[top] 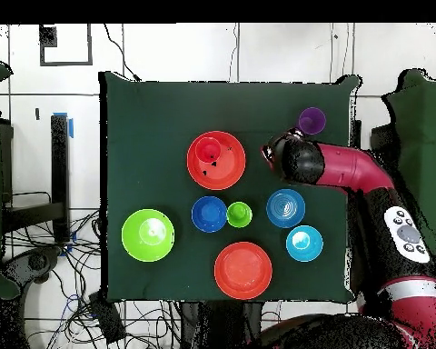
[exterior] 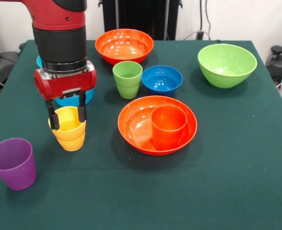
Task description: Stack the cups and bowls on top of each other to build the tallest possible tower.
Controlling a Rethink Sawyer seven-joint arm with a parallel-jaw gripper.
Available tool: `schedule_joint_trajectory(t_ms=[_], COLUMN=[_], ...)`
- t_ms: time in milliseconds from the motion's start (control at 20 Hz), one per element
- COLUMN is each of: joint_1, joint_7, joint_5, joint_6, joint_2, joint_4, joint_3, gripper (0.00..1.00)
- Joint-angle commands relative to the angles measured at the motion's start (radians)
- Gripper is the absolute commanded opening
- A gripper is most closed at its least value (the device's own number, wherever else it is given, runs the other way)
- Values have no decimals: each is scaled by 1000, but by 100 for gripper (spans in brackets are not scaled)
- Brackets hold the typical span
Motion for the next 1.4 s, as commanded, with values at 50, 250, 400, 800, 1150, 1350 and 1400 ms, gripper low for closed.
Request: schedule_joint_trajectory(t_ms=[50,250,400,800,1150,1350,1400], joint_1=[58,60,64,63,64,35,25], joint_7=[69,61,58,37,24,-21,-42], joint_5=[-95,-100,-104,-86,-83,-81,-77], joint_6=[-45,-42,-18,20,23,11,21], joint_2=[39,39,39,55,61,50,50], joint_4=[-53,-65,-79,-101,-101,-46,-35], joint_3=[-43,-49,-60,-62,-60,-17,-1], gripper=[100,100,100,100,100,100,100])
